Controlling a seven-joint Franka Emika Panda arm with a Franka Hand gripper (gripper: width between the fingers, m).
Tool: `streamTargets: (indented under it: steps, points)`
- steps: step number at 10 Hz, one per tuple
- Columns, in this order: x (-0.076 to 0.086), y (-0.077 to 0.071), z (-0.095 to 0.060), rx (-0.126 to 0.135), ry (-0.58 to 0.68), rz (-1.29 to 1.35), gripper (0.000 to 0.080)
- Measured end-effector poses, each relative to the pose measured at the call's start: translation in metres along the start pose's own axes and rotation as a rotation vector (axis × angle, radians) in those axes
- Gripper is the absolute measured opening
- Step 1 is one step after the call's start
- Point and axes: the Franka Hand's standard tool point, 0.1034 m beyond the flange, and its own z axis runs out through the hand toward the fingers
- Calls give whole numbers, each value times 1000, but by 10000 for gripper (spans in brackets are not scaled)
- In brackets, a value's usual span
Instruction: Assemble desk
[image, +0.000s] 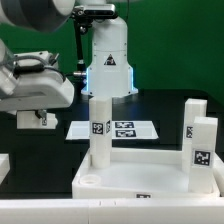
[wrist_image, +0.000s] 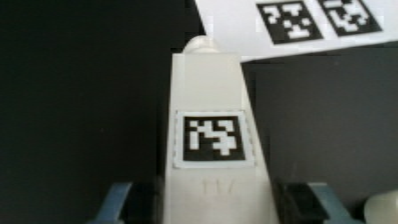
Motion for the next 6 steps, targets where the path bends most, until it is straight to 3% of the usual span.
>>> streamTargets:
  steps: [1,3,4,6]
  points:
    - [7,-3,-12,-15,73,-18,284]
    - [16,-22,-69,-58,249,-117,284]
    - [22,-25,-80,-79,327,-132,284]
    - [25,-20,-78,-89,447,-122,284]
